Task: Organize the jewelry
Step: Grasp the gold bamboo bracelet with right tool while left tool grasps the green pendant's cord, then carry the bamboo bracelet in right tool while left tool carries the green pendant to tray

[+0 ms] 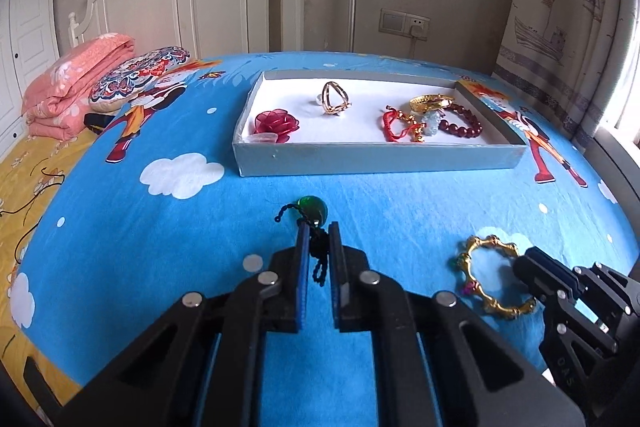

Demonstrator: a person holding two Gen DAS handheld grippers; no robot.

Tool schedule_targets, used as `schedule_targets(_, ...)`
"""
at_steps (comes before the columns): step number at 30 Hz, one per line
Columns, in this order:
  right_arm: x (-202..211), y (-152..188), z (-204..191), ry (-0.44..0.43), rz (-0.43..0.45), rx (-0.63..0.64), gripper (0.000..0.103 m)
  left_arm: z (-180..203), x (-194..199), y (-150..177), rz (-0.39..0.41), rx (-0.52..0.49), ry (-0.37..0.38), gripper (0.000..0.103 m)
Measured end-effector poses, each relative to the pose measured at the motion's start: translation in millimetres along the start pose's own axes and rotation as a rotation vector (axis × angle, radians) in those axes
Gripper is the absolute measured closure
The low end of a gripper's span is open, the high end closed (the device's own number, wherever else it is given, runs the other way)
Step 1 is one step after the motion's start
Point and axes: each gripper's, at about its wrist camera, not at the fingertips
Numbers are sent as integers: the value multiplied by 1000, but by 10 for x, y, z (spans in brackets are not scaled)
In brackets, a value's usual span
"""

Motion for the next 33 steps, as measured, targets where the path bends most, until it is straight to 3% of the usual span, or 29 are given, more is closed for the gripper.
schedule_targets(5,60,11,5,1,20,-5,93,97,198,161,29,-32,5,94)
schedule_targets(13,399,-40,-49,0,139,15,93,184,478,238,96,-59,25,94)
schedule_targets(24,702,-134,-170,13,244,51,93,341,614,243,152,-111,40,94)
schedule_targets(33,827,-173,-182,23,280,60,93,353,702,225,184,-118,32,94)
Point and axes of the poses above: each gripper's, at about its wrist camera, not at the fingertips, and x roughly against the way its jaws point, z to its right, y to its underside, and after that the axes turned 13 degrees about y, right-handed
